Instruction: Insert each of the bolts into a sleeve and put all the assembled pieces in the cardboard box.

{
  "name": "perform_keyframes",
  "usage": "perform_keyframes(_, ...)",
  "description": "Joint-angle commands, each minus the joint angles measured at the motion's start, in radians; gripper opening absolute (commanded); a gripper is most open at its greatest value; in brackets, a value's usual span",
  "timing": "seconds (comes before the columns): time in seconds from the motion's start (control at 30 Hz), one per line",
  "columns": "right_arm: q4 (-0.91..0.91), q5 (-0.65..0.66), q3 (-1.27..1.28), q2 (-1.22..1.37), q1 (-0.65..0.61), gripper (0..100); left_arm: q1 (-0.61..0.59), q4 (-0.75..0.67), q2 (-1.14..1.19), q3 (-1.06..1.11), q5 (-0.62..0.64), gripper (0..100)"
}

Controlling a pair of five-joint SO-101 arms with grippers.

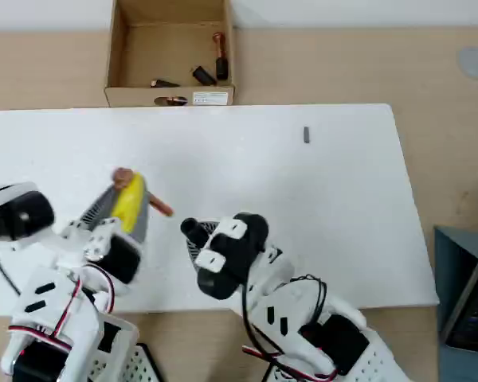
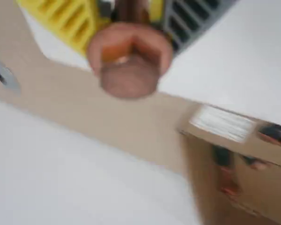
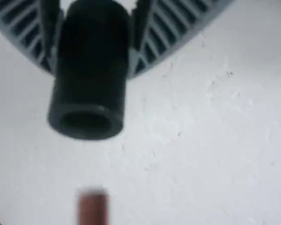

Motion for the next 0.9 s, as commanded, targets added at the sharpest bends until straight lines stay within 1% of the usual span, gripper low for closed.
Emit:
perform_keyframes(0.0, -0.031, 0.034, 0.007, -0.031, -0.012, 0.9, 0.08, -0.028, -0.008, -0.017, 0.003, 0)
perform_keyframes(0.27, -0.031, 0.034, 0.007, -0.031, -0.008, 0.9, 0.1, -0.017, -0.008, -0.032, -0.002, 0)
perform_keyframes(0.43, -0.031, 0.034, 0.004, -0.031, -0.007, 0.9, 0.15, 0.061, -0.008, -0.034, -0.002, 0)
perform_keyframes(0.63, -0.031, 0.035, 0.001, -0.031, -0.007, 0.9, 0.17, 0.129, -0.008, -0.035, -0.003, 0)
perform_keyframes(0.8, -0.031, 0.044, -0.008, -0.031, -0.007, 0.9, 0.172, 0.138, -0.008, 0.038, -0.008, 0)
perform_keyframes(0.87, -0.031, 0.072, -0.008, -0.031, -0.007, 0.9, 0.198, 0.135, -0.008, 0.074, -0.044, 0)
